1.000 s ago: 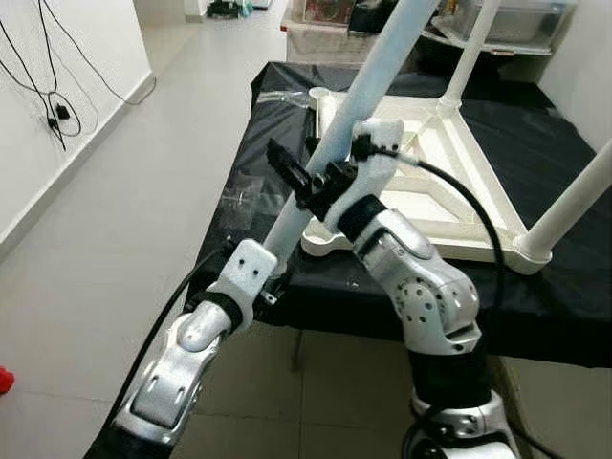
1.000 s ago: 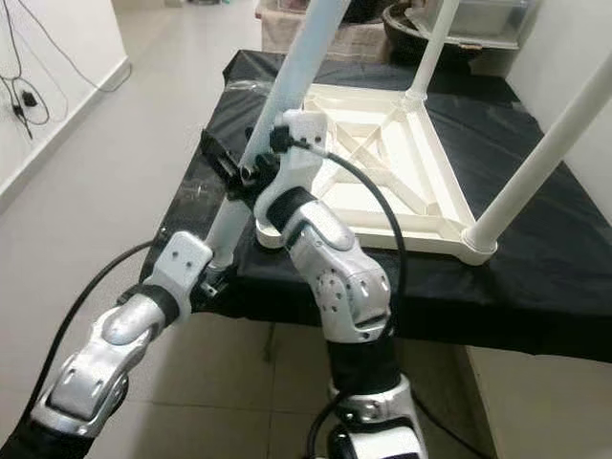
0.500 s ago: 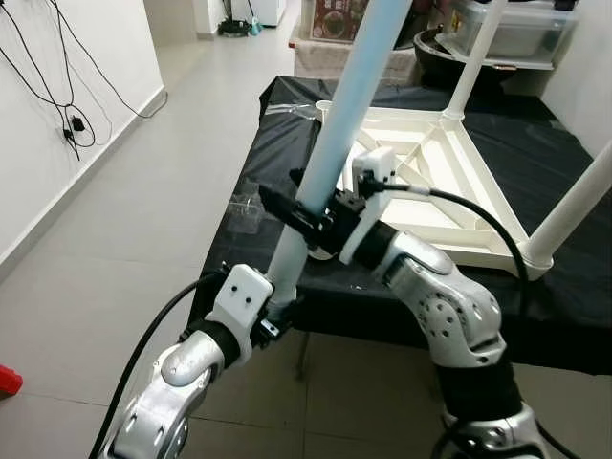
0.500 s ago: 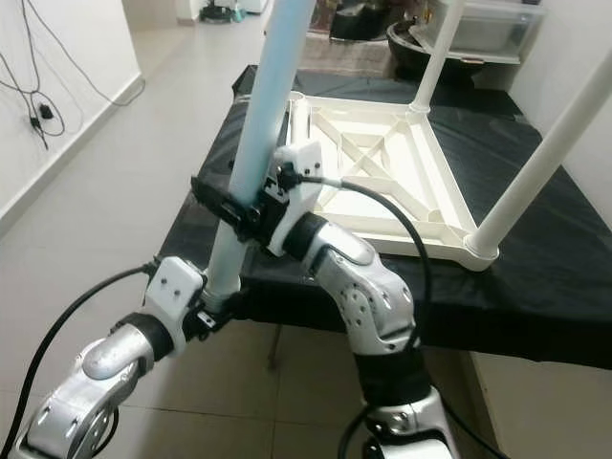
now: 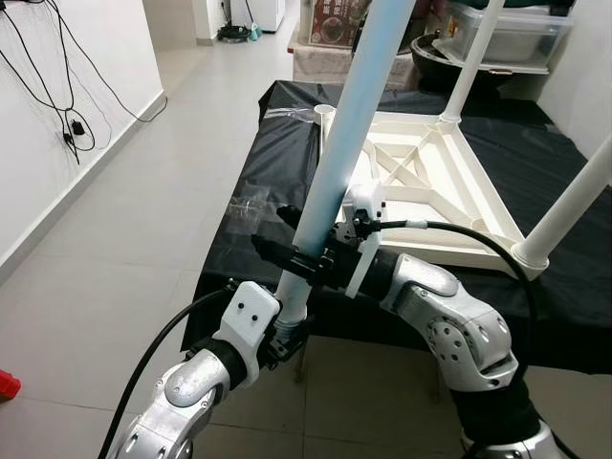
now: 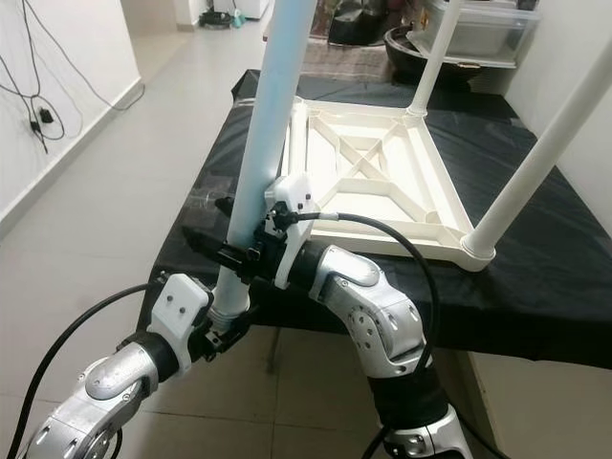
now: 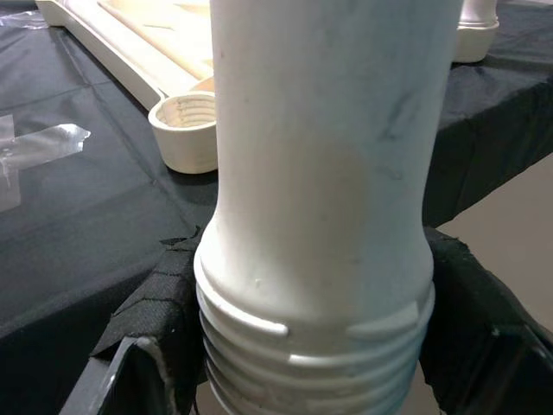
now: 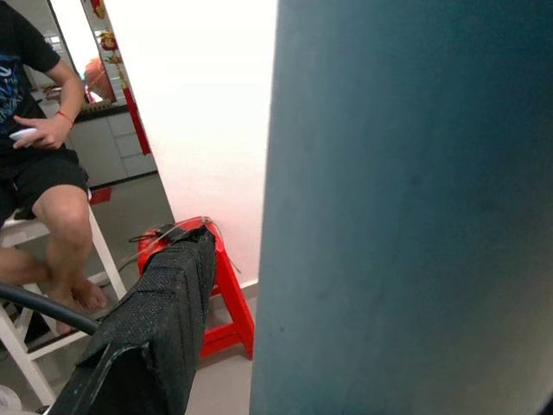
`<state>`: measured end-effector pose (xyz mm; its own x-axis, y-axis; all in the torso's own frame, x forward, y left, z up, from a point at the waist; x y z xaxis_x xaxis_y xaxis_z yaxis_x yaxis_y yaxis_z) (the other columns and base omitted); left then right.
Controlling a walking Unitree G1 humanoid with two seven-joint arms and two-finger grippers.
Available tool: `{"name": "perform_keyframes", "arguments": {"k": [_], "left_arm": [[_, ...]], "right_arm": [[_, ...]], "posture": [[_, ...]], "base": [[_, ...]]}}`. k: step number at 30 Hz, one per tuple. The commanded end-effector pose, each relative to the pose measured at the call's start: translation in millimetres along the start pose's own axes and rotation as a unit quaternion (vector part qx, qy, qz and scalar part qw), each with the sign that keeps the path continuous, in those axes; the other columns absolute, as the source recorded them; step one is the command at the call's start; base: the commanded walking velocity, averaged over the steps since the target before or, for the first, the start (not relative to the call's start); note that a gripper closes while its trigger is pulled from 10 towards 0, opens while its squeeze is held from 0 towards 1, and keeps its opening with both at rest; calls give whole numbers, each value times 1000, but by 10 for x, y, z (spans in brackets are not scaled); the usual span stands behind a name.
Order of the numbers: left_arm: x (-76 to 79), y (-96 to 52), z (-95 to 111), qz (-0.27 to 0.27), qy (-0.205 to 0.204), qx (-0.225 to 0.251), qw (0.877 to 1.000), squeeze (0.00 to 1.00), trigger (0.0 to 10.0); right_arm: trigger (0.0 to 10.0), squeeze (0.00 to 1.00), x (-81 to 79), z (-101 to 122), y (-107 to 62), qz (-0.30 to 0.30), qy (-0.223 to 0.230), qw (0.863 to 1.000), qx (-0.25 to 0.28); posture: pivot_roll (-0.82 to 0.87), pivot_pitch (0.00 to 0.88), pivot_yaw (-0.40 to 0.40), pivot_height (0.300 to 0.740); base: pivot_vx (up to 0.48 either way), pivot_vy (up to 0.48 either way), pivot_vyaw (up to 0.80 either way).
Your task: Building children table
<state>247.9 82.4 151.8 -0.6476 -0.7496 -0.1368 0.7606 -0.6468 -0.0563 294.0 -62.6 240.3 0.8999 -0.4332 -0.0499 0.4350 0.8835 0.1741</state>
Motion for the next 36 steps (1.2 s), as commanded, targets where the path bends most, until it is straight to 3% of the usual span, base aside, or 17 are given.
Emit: {"name": "perform_keyframes", "arguments": {"k": [1,17,18,20,21,22,23,36], "left_arm": [[112,-1,15,-25,-3,2,1000,0,10000],[184,-19,1,-36,-5,-2,999,0,10000],[183,-20,0,-36,-5,-2,999,0,10000],[183,-20,0,-36,-5,-2,999,0,10000],[177,-18,2,-36,-4,-2,999,0,10000],[177,-18,2,-36,-4,-2,999,0,10000],[171,-16,1,-35,-4,-2,999,0,10000],[183,-22,-36,-37,-3,-12,999,0,10000]], "right_arm": [[10000,0,-43,8,33,13,-2,1000,3],[10000,0,-114,-41,19,49,14,999,-14],[9333,0,-124,-50,19,53,16,998,-17],[9333,0,-124,-50,19,53,16,998,-17],[2980,0,-129,-55,20,56,17,998,-18],[2980,0,-129,-55,20,56,17,998,-18],[0,0,-129,-59,17,57,19,998,-18],[0,0,-141,-68,-4,56,22,998,-15]], "posture": [[49,106,-59,740],[48,114,-61,740],[48,116,-58,740],[48,116,-58,740],[47,116,-60,740],[47,116,-60,740],[46,119,-59,740],[46,90,-52,740]], "base": [[0,0,0],[0,0,0],[0,0,0],[0,0,0],[0,0,0],[0,0,0],[0,0,0],[0,0,0]]}}
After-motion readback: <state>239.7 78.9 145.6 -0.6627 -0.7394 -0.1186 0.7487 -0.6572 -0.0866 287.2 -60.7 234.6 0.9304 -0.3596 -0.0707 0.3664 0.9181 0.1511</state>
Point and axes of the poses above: a point about 5 cm out from each wrist's last joint towards the gripper, its own y axis pointing out of the wrist towards the gripper, its own z axis along the axis of the wrist's last joint, x = y × z, the point moved 1 cm from there along y, pointing out of the wrist towards the gripper
